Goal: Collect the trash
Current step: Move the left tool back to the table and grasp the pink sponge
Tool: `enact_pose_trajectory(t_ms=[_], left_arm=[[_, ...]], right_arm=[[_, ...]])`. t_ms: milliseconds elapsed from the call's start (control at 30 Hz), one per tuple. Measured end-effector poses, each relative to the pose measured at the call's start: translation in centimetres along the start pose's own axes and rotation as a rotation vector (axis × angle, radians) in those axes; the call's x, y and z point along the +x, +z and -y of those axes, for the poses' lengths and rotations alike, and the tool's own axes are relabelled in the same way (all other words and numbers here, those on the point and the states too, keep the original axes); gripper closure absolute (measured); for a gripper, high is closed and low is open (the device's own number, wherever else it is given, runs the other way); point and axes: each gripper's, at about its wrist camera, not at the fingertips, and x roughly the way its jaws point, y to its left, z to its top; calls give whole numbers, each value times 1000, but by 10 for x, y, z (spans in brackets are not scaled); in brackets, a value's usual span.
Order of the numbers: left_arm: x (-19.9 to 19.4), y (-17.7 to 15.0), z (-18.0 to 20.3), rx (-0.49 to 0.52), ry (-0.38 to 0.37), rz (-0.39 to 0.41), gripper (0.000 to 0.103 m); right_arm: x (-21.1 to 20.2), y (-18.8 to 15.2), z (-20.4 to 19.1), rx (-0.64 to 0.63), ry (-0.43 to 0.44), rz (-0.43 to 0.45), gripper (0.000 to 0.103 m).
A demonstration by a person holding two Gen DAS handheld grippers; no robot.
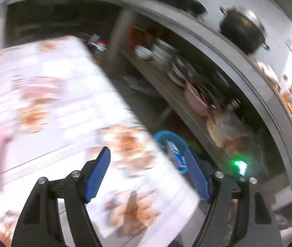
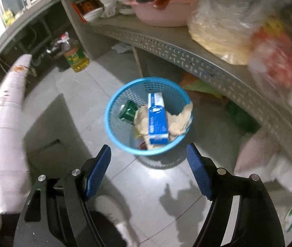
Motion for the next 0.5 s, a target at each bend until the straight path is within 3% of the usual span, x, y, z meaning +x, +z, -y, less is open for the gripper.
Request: enact_pose_trajectory(t_ms=[167,267,400,500], left_arm=[[-63,-14,-70,-85,238,152,23],[-90,-16,-128,-213,370,231,20],[-104,-16,-212,-469,393,247,21],[-96,-14,-246,-533,393,226,27]], right_arm=[[-33,0,-20,9,136,10,31],[-51,13,-51,-34,246,22,28],[-79,17,-98,-109,385,61,25],[-86,15,-133,-159,460,56,25]])
